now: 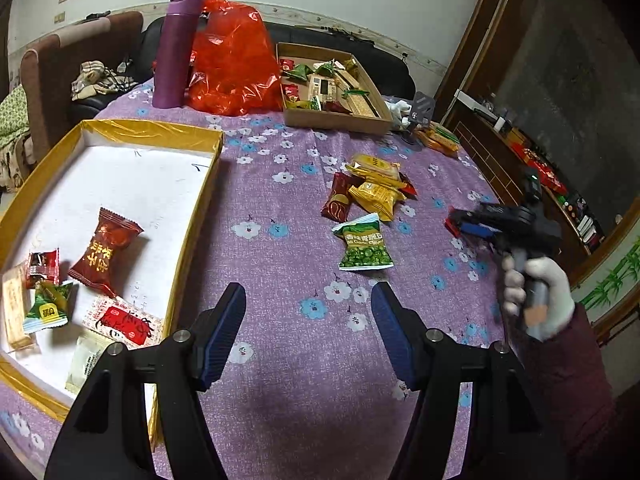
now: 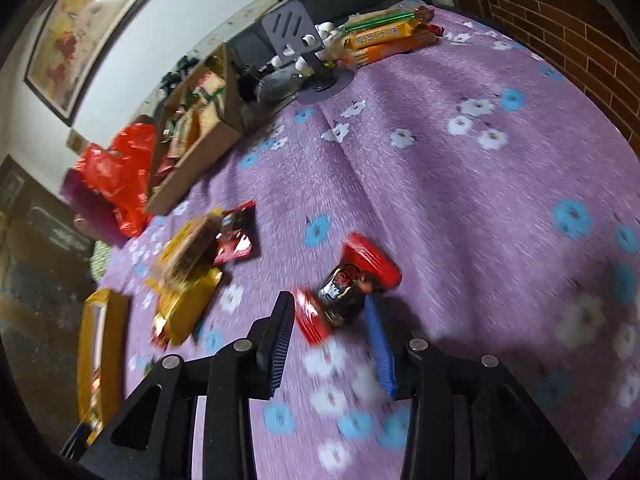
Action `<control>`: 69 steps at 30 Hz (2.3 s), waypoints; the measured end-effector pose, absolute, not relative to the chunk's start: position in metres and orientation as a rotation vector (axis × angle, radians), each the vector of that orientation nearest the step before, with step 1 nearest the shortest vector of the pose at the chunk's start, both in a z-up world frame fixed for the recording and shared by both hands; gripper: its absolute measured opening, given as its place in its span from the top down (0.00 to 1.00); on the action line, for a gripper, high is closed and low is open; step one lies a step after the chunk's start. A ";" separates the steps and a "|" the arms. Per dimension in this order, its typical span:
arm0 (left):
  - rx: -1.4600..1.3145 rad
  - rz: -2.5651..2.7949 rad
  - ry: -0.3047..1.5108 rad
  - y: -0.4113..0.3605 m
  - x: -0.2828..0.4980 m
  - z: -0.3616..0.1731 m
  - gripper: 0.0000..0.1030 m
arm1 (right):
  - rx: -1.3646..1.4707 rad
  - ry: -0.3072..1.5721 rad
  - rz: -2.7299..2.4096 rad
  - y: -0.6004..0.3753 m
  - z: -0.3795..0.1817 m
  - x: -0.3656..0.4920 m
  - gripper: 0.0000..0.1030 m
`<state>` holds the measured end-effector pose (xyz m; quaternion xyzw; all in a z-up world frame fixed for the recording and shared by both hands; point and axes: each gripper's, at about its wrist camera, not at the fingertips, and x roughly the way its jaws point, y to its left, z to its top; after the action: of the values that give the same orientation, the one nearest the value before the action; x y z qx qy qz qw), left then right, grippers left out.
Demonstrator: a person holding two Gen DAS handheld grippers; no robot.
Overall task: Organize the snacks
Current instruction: 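Grasp the red chocolate bar with the right gripper, then grasp the second green pea snack bag with the left gripper, then carry the pea bag and chocolate bar over the white tray and release both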
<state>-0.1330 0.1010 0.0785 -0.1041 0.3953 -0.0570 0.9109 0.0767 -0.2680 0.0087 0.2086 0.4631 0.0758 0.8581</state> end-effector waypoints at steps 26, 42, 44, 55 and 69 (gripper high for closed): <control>-0.043 -0.171 0.925 0.017 -0.003 0.021 0.38 | 0.339 0.806 0.300 -0.232 0.018 0.047 0.75; -0.113 -0.136 0.830 0.054 -0.045 0.049 0.65 | 0.276 0.771 0.340 -0.217 0.022 0.042 0.75; -0.146 -0.095 0.798 0.076 -0.063 0.061 0.65 | 0.272 0.768 0.342 -0.216 0.022 0.041 0.75; -0.256 0.257 0.724 0.228 -0.136 0.078 0.65 | 0.225 0.774 0.471 -0.164 0.044 0.019 0.75; -0.381 0.263 0.819 0.314 -0.085 0.063 0.65 | 0.048 0.888 0.858 0.059 0.081 -0.020 0.76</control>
<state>-0.0850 0.3135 0.0628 -0.1835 0.3948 0.1267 0.8913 -0.0204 0.0591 0.0812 0.0224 0.4162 0.4023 0.8151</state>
